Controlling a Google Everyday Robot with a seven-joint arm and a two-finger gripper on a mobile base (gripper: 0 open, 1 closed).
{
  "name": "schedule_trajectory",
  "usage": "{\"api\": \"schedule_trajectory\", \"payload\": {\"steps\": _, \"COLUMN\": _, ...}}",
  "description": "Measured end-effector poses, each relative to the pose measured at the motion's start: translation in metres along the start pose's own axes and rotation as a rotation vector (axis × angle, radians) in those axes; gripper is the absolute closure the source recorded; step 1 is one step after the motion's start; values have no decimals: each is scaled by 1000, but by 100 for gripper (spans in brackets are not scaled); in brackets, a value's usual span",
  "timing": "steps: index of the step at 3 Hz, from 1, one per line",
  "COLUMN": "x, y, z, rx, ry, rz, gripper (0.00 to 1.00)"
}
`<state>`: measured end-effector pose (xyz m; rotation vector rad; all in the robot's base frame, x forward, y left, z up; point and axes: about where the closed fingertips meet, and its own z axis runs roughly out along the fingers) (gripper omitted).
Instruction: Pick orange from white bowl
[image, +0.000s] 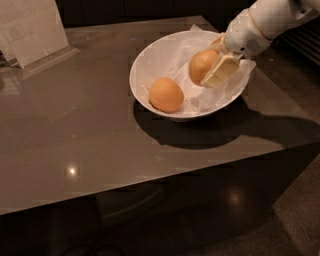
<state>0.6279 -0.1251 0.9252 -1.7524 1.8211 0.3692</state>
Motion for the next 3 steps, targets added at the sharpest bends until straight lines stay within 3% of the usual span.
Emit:
{"api": "schedule_trajectory", "payload": {"steps": 1, "x": -6, "y": 25, "z": -38, "rx": 62, "ry": -70, "rz": 38, "gripper": 100}}
{"api": "schedule_trajectory", "payload": {"steps": 3, "x": -11, "y": 67, "z": -78, "rx": 109, "ry": -159, "rz": 85, "gripper": 100}}
